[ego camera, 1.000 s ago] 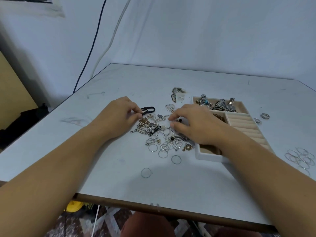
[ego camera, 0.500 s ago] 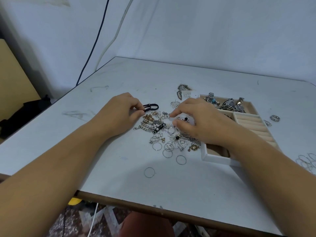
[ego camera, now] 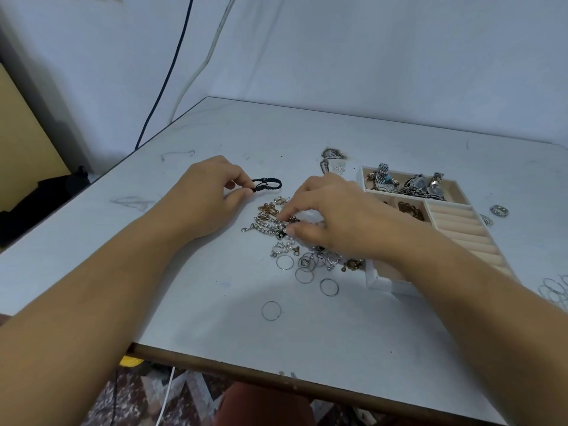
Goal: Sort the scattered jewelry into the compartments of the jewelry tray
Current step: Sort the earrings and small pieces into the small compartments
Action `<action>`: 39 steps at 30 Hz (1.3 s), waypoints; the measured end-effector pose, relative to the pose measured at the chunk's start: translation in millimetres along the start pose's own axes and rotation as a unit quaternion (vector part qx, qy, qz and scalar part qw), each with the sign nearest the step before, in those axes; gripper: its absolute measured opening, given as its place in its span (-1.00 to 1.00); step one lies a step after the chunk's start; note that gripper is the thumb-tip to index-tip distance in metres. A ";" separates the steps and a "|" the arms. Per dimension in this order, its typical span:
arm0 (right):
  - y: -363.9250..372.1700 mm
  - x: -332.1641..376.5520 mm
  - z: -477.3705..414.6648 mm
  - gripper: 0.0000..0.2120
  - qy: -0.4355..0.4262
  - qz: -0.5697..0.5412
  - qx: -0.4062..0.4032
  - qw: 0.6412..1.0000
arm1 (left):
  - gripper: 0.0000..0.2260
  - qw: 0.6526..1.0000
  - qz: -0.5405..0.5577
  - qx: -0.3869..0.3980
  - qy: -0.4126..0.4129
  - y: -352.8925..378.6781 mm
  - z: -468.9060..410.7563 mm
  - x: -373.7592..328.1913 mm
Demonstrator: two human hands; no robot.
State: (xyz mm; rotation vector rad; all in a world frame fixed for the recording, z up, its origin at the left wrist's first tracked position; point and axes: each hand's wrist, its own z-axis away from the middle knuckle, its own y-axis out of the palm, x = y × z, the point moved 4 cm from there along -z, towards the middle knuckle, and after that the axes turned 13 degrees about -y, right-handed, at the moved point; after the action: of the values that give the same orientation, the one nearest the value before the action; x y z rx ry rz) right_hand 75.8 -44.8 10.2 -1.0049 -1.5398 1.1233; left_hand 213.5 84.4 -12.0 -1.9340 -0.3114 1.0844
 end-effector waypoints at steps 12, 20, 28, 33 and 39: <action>4.0 0.5 -3.6 -0.92 -0.006 -0.043 -0.049 0.998 | -0.96 1.000 -0.001 0.010 -0.003 -4.9 0.1 4.5; 13.1 -0.1 -6.1 -0.79 -0.007 -0.024 -0.020 0.999 | -0.96 1.000 0.003 0.019 -0.005 -4.4 1.3 4.3; 2.4 -5.2 -3.7 -0.95 0.008 -0.090 -0.144 0.986 | -0.96 1.000 0.000 0.015 -0.007 -2.9 2.5 1.7; -9.1 -9.8 0.1 -0.96 0.022 -0.148 -0.215 0.965 | -0.96 1.000 0.004 0.005 0.003 -3.1 3.0 -1.9; -21.9 -12.4 4.7 -0.98 0.033 -0.223 -0.262 0.938 | -0.92 0.999 0.042 -0.022 0.026 -2.4 7.4 -12.0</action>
State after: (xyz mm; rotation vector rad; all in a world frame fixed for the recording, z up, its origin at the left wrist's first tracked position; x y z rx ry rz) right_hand 72.1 -62.7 28.0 -0.9466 -1.9358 0.3615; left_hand 201.1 83.1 -5.1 -2.0271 -0.2300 1.0877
